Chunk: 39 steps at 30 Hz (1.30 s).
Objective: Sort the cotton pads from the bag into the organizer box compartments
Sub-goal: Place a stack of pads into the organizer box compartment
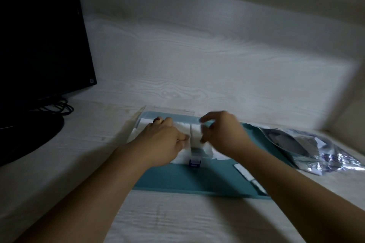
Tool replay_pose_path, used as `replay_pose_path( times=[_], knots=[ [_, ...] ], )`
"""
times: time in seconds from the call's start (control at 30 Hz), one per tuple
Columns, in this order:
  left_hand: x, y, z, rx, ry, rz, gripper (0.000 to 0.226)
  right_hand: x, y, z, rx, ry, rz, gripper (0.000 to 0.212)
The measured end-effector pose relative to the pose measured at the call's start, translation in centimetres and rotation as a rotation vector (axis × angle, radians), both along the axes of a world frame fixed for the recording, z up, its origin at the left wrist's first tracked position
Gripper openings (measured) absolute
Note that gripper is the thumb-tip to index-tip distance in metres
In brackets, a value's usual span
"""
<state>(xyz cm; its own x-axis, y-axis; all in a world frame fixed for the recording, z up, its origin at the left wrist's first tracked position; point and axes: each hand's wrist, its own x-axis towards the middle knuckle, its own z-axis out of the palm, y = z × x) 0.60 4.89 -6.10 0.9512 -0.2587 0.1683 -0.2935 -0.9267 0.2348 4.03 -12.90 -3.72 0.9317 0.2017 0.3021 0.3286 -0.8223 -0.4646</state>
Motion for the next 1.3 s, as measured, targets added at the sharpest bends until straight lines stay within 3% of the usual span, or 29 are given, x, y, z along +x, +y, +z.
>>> replay_pose_path(
  times=[0.1, 0.17, 0.23, 0.33, 0.43, 0.63, 0.8, 0.97, 1.2, 1.3],
  knots=[
    [-0.3, -0.2, 0.8, -0.049, -0.11, -0.003, 0.037, 1.0, -3.6, 1.7, 0.101, -0.143, -0.109, 0.019],
    [-0.7, -0.7, 1.3, -0.067, -0.19, -0.058, 0.036, 2.0, -6.0, 1.9, 0.065, -0.033, -0.131, 0.02],
    [-1.1, -1.2, 1.4, -0.056, -0.16, -0.108, 0.036, 2.7, -7.5, 1.0, -0.113, 0.075, -0.084, 0.025],
    [-1.5, -1.8, 0.7, 0.014, -0.038, -0.119, 0.034, 2.7, -7.4, -0.8, -0.303, 0.217, 0.046, 0.047],
    [-1.4, -2.1, 0.1, 0.101, -0.007, -0.134, 0.042, 2.2, -6.5, -1.7, -0.325, 0.349, 0.126, 0.07],
    [-1.1, -2.0, -0.3, 0.072, -0.114, -0.152, 0.047, 1.8, -6.2, -2.6, -0.37, 0.224, 0.191, 0.053],
    [-1.1, -2.9, 0.2, -0.091, -0.329, -0.128, 0.049, 1.4, -7.0, -3.3, -0.29, 0.11, 0.187, 0.053],
    [-0.8, -3.4, -0.6, -0.372, -0.506, -0.117, 0.035, 0.9, -8.1, -3.0, -0.154, 0.256, 0.154, 0.06],
    [-1.4, -4.7, -1.1, -0.64, -0.423, -0.083, 0.03, 0.6, -8.8, -1.9, -0.036, 0.138, 0.146, 0.028],
    [-1.8, -5.5, -1.2, -0.728, -0.365, -0.066, 0.021, -0.2, -9.4, -0.6, 0.213, 0.205, 0.183, 0.024]
  ],
)
